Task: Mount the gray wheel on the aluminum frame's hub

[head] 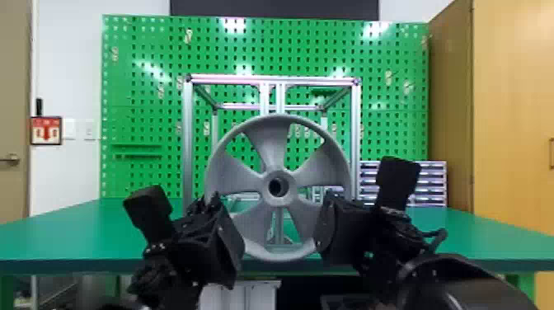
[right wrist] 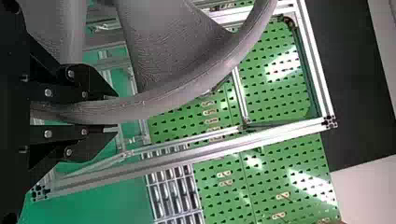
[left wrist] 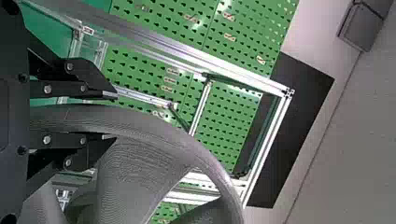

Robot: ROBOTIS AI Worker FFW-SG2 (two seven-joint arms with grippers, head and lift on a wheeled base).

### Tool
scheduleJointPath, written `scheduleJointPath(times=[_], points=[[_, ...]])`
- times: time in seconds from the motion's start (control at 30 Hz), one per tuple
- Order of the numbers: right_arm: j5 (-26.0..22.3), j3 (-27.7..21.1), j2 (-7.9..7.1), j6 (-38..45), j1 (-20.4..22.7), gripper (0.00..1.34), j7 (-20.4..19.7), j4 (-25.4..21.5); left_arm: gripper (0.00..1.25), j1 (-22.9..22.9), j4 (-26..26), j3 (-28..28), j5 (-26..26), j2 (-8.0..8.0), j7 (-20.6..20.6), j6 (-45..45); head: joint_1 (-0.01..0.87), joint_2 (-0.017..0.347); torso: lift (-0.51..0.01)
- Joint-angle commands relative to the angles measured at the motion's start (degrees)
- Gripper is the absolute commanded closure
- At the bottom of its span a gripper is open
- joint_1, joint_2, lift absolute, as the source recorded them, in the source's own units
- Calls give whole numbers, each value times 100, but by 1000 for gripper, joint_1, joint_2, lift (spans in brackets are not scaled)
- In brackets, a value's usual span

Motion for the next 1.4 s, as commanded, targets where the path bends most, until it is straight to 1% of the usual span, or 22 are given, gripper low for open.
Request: scheduleJointPath(times=[0.0,0.4,0.63,0.8,1.0,1.37], points=[[21,-37,5,-74,-20,1096,77,137,921,-44,92,-2,-42,-8,1,-9,-5,6,-499],[82,-125,5,-258,-73,1096,315,401,920,-176,364,7,-174,-43,-70,-106,-5,6,-499],[91,-125,5,-179,-90,1096,315,401,918,-211,364,42,-262,-87,-61,-88,-5,6,-499],[109,-125,5,-47,-169,1096,315,401,917,-273,364,59,-367,-87,-52,-35,-5,6,-499],[161,-116,5,93,-284,1096,315,427,917,-396,452,94,-403,-131,-34,44,-5,6,-499],[144,-99,5,120,-451,1096,315,699,914,-519,672,147,-482,-175,-34,70,-5,6,-499]])
